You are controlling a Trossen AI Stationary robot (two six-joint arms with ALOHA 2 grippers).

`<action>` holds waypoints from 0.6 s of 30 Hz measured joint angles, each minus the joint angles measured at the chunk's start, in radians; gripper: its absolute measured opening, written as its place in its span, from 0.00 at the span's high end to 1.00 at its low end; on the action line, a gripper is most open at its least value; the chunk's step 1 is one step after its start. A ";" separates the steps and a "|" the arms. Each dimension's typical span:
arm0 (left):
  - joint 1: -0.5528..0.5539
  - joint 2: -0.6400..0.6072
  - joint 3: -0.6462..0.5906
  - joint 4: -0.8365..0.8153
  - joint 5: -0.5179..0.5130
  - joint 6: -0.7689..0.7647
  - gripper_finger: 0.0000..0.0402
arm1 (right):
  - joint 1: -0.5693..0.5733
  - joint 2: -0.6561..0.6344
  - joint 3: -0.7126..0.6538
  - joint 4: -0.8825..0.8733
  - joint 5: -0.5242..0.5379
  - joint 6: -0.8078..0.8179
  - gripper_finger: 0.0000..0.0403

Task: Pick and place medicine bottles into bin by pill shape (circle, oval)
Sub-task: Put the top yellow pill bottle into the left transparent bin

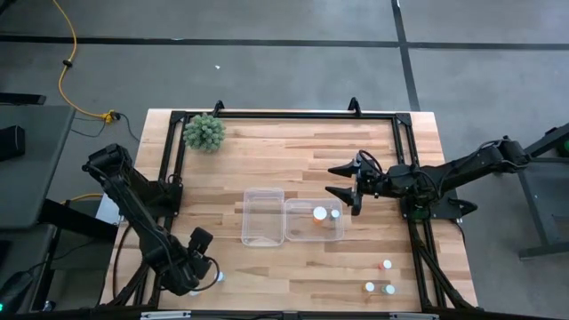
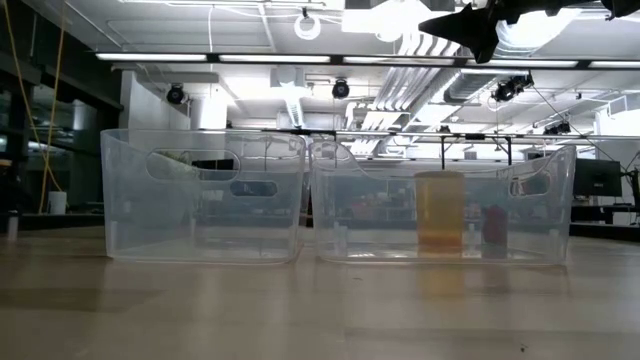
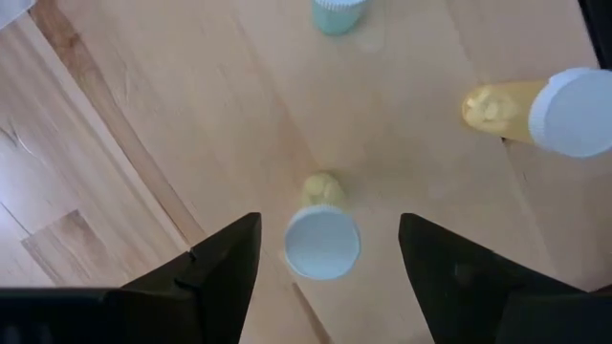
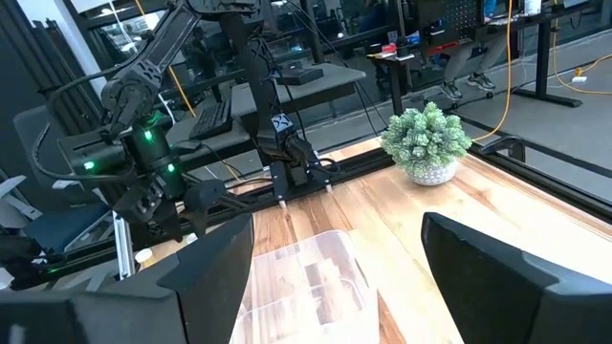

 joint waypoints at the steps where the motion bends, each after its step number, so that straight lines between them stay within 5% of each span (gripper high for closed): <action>1: 0.002 0.000 -0.008 0.001 0.000 0.000 0.42 | 0.000 0.000 0.000 0.000 0.000 0.000 0.27; 18: 0.005 -0.014 -0.034 0.043 0.003 0.015 0.48 | 0.000 0.000 0.000 -0.001 0.000 0.009 0.27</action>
